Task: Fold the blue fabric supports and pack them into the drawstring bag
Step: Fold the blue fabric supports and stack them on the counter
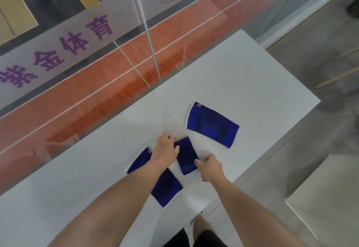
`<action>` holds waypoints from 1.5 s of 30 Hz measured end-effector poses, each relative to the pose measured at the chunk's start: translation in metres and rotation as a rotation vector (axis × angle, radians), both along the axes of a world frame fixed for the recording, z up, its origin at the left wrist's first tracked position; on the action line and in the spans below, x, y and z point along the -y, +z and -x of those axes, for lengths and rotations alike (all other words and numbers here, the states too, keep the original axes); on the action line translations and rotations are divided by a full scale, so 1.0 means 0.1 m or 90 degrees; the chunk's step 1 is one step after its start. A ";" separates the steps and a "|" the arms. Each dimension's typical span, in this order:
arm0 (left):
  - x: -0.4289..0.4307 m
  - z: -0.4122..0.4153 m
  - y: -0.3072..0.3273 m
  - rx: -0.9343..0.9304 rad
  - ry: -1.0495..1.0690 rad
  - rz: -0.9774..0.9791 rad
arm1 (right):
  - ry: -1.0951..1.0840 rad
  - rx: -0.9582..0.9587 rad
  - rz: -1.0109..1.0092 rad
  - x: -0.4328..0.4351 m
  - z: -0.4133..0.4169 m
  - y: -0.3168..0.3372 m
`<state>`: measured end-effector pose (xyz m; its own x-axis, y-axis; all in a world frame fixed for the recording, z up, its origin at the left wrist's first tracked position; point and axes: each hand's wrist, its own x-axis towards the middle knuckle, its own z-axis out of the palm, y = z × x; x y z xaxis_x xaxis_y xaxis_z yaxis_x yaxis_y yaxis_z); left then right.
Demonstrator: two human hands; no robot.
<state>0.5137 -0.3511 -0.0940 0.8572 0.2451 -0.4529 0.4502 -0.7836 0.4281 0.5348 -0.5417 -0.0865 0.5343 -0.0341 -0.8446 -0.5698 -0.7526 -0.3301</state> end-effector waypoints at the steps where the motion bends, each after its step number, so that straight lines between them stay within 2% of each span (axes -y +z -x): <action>1: 0.00 0.01 -0.01 -0.002 -0.021 0.001 | 0.021 0.023 0.002 -0.02 0.03 0.00; 4: 0.02 0.06 -0.07 -0.019 -0.049 0.008 | 0.106 0.096 0.036 -0.08 0.16 -0.07; 7: 0.01 0.14 -0.10 -0.039 -0.035 0.011 | 0.107 0.130 0.042 -0.13 0.20 -0.07; 12: 0.03 0.38 0.00 -0.083 0.046 0.067 | 0.195 0.161 0.035 -0.12 0.21 0.00; 17: -0.02 0.71 0.35 -0.048 0.188 0.114 | 0.272 0.202 -0.027 -0.17 0.12 0.30; 21: -0.13 1.18 0.76 0.010 0.339 0.115 | 0.413 0.208 -0.073 -0.38 0.15 0.67; 25: -0.29 1.92 1.16 0.036 0.418 0.132 | 0.597 0.222 -0.103 -0.78 0.51 1.03; 33: -0.59 3.99 1.58 0.098 0.693 0.163 | 0.804 0.160 -0.226 -1.81 2.03 1.44; 39: -0.59 5.84 1.61 0.143 0.885 0.143 | 0.921 0.146 -0.295 -2.41 3.76 1.56; 45: -0.61 7.60 1.56 0.204 1.028 0.161 | 0.951 0.119 -0.295 -2.75 5.57 1.56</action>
<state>-0.2460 -0.2900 0.0624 -0.1282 0.8654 -0.4845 0.5494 0.4686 0.6918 -0.0217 -0.2665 0.0693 -0.0582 0.8314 -0.5526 0.6398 -0.3939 -0.6600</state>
